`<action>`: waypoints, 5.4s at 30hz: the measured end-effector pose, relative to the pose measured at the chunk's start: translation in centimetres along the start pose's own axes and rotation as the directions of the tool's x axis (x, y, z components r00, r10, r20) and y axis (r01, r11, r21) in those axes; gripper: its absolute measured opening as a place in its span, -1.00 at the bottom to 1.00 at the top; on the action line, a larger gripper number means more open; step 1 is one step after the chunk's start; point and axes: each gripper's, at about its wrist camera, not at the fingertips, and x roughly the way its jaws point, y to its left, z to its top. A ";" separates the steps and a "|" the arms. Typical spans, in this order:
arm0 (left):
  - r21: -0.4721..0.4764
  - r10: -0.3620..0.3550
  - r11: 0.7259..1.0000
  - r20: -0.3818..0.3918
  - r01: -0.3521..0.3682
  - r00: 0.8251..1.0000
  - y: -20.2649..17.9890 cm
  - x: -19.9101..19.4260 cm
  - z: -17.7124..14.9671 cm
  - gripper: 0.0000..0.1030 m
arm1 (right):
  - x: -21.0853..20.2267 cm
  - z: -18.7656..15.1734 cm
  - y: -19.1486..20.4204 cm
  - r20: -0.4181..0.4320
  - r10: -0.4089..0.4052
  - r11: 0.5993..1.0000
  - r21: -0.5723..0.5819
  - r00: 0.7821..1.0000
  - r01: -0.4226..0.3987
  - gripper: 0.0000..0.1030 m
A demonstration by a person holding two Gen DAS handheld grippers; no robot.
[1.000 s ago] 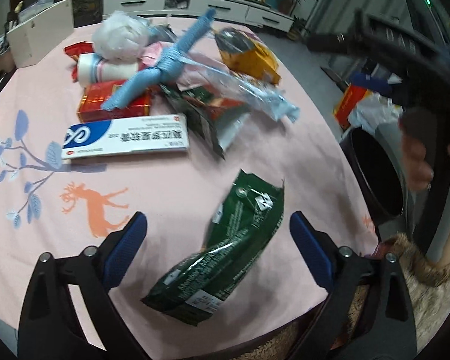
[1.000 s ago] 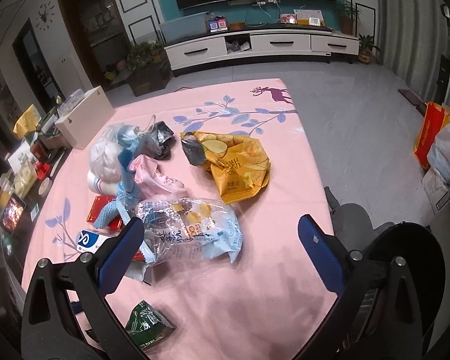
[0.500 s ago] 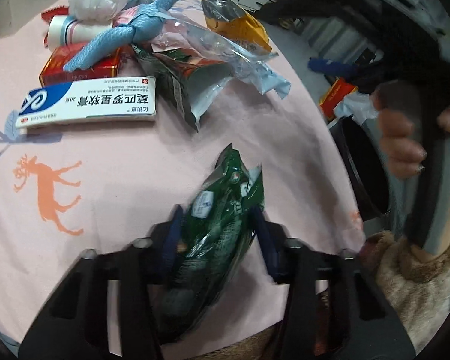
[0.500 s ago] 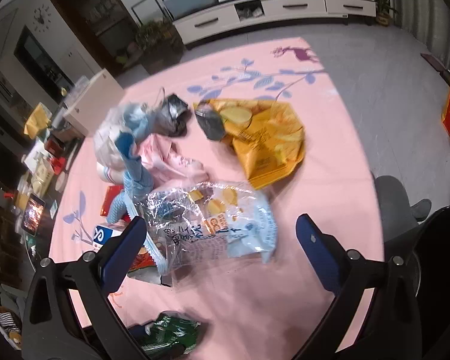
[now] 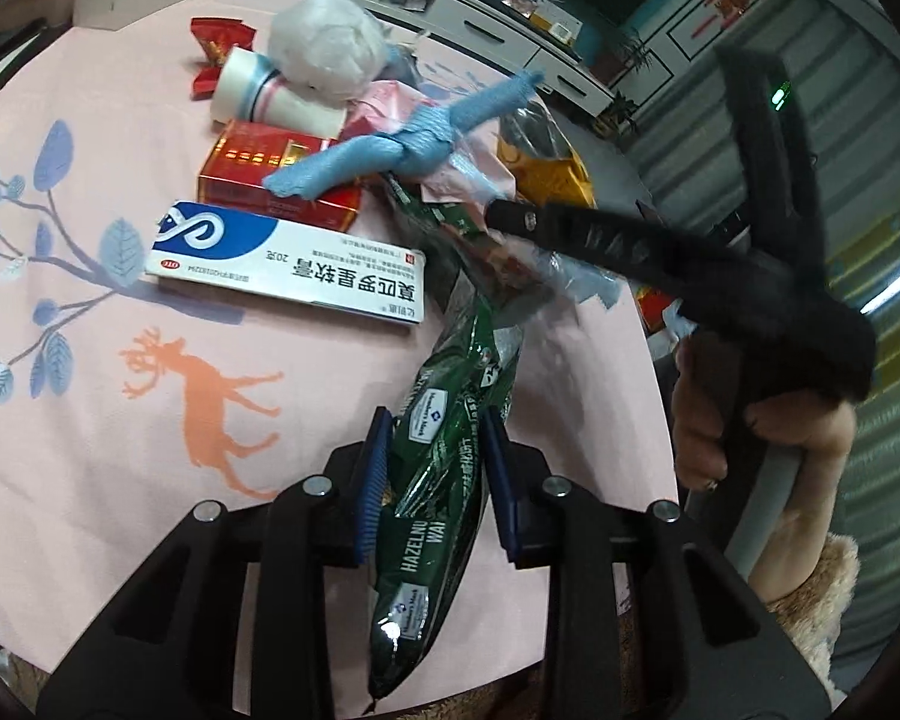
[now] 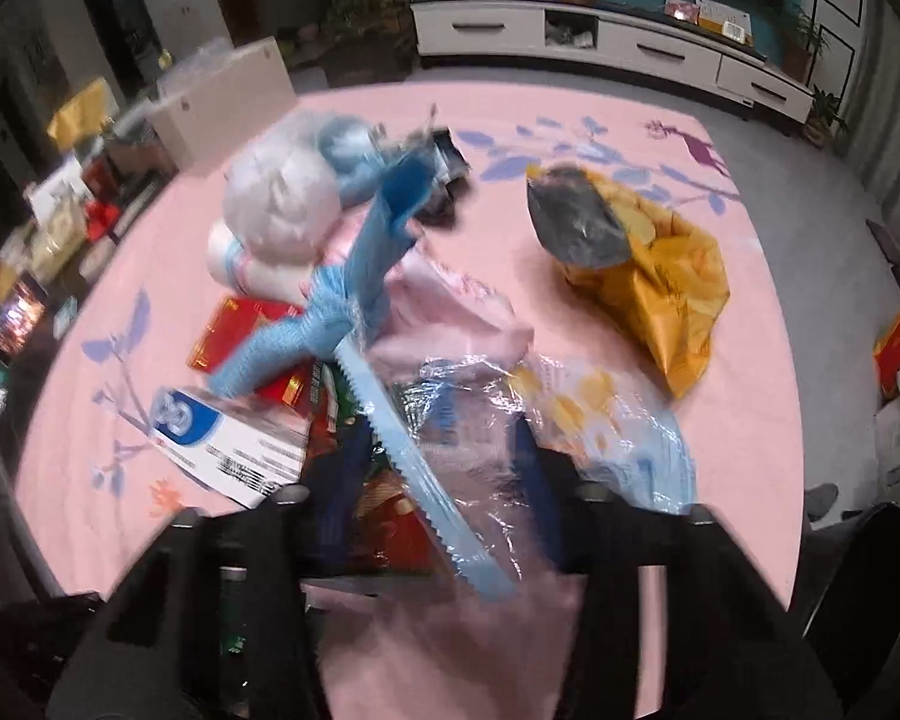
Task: Collect trash
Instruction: 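Grasp the green snack wrapper with the left tool while the right tool grasps the clear plastic bag, then carry both items over the black bin and open the left tool, then open the right tool to drop the clear bag into the bin, then return to the table and grasp the yellow chip bag with the right tool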
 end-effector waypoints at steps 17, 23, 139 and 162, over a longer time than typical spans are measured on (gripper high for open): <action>0.011 -0.061 0.998 0.094 0.060 0.994 -2.5 -3.3 0.3 -0.39 | -10.8 -2.3 -3.0 0.254 0.088 0.985 0.122 0.963 -0.122 -0.53; 0.059 -0.098 0.994 0.122 0.091 0.988 -5.9 -3.9 0.0 -0.39 | -16.8 -5.6 -6.1 0.395 0.050 0.970 0.201 0.917 -0.140 -0.53; 0.046 0.245 0.966 0.149 -0.255 0.958 -10.8 3.7 4.5 0.93 | -15.1 -13.3 -25.2 0.220 -0.227 0.735 0.678 0.949 0.019 0.70; -0.328 0.222 0.929 0.119 -0.172 0.968 5.4 0.1 7.2 0.93 | -8.0 -2.1 -9.3 0.248 -0.002 0.931 0.353 0.969 -0.089 0.70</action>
